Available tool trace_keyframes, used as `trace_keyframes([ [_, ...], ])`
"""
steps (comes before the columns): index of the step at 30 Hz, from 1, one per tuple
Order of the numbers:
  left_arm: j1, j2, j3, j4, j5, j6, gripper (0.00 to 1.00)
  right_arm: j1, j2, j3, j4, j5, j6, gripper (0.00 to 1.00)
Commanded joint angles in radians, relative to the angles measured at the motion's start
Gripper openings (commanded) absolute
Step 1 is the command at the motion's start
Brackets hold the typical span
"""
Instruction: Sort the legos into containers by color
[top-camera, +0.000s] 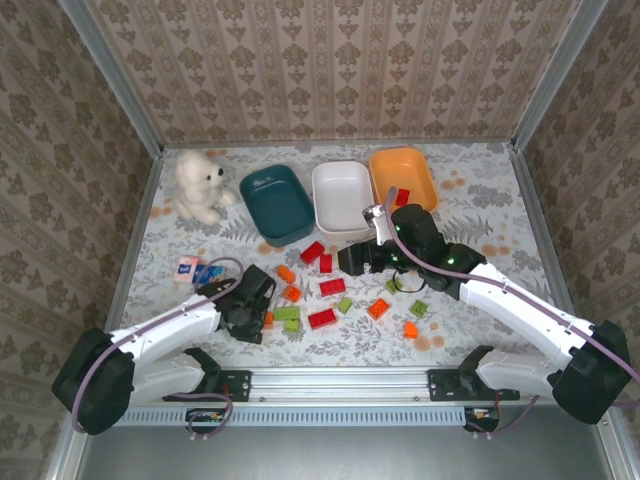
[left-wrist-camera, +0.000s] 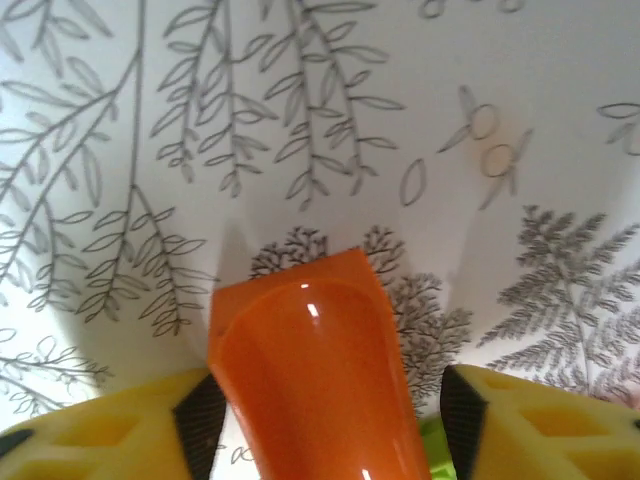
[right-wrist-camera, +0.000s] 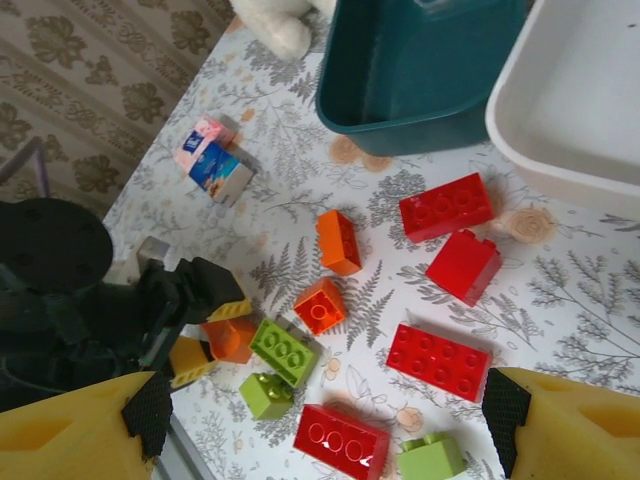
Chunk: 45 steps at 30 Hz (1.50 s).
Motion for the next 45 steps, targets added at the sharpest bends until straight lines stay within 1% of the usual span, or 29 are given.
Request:
trace_keyframes([
  [1,-0.006,0.047,-0.022,0.102,-0.018,-0.246,0.49,0.007,-0.033,0.000,0.068,-0.077,0.009,0.85],
  [3,-0.006,0.043,-0.022,0.097,-0.035,-0.248,0.37,0.007,-0.036,0.006,0.059,-0.085,0.014,0.85],
  [5,-0.006,0.032,-0.020,0.089,-0.051,-0.246,0.31,0.007,-0.033,0.014,0.046,-0.088,0.019,0.85],
  [8,-0.006,-0.002,0.009,0.026,-0.106,-0.215,0.27,0.007,-0.038,0.016,0.050,-0.087,0.031,0.85],
  [11,0.017,-0.051,0.094,-0.076,-0.199,-0.098,0.23,0.007,-0.048,0.027,0.072,-0.116,0.042,0.85],
  [13,0.076,-0.056,0.172,-0.109,-0.217,0.062,0.22,0.007,-0.049,0.045,0.091,-0.163,0.052,0.85],
  [14,0.111,-0.045,0.208,-0.106,-0.206,0.135,0.22,0.007,-0.049,0.053,0.097,-0.180,0.056,0.85],
  [15,0.151,-0.025,0.251,-0.105,-0.186,0.241,0.22,0.007,-0.046,0.064,0.102,-0.198,0.056,0.85],
  [17,0.211,0.042,0.352,-0.096,-0.147,0.426,0.21,0.007,-0.038,0.088,0.094,-0.197,0.055,0.86],
  [19,0.260,0.141,0.491,-0.103,-0.114,0.630,0.21,0.006,-0.030,0.113,0.084,-0.165,0.050,0.86],
  [21,0.271,0.260,0.643,-0.130,-0.086,0.798,0.21,0.003,-0.019,0.132,0.083,-0.132,0.048,0.86],
  [22,0.302,0.327,0.726,-0.143,-0.077,0.878,0.21,0.003,-0.012,0.142,0.082,-0.111,0.049,0.86],
  [24,0.315,0.453,0.867,-0.160,-0.054,0.997,0.21,0.001,-0.003,0.157,0.080,-0.072,0.055,0.86],
  [26,0.333,0.578,0.991,-0.169,-0.017,1.066,0.21,0.001,0.004,0.170,0.067,-0.023,0.060,0.86],
  [29,0.364,0.756,1.163,-0.190,0.026,1.123,0.21,0.000,-0.003,0.177,0.056,0.030,0.063,0.86],
  [33,0.392,0.976,1.390,-0.236,0.069,1.165,0.22,-0.002,-0.026,0.170,0.033,0.074,0.069,0.86],
  [36,0.400,1.102,1.540,-0.279,0.078,1.198,0.23,-0.002,-0.052,0.161,0.004,0.105,0.068,0.86],
  [38,0.404,1.167,1.610,-0.319,0.075,1.211,0.24,-0.003,-0.073,0.150,-0.019,0.133,0.070,0.86],
  [40,0.410,1.201,1.627,-0.327,0.093,1.208,0.26,-0.003,-0.098,0.138,-0.043,0.165,0.071,0.86],
  [43,0.412,1.219,1.598,-0.325,0.101,1.194,0.29,-0.005,-0.138,0.120,-0.083,0.243,0.074,0.86],
  [45,0.410,1.222,1.568,-0.306,0.113,1.190,0.33,-0.006,-0.159,0.115,-0.112,0.287,0.073,0.87],
])
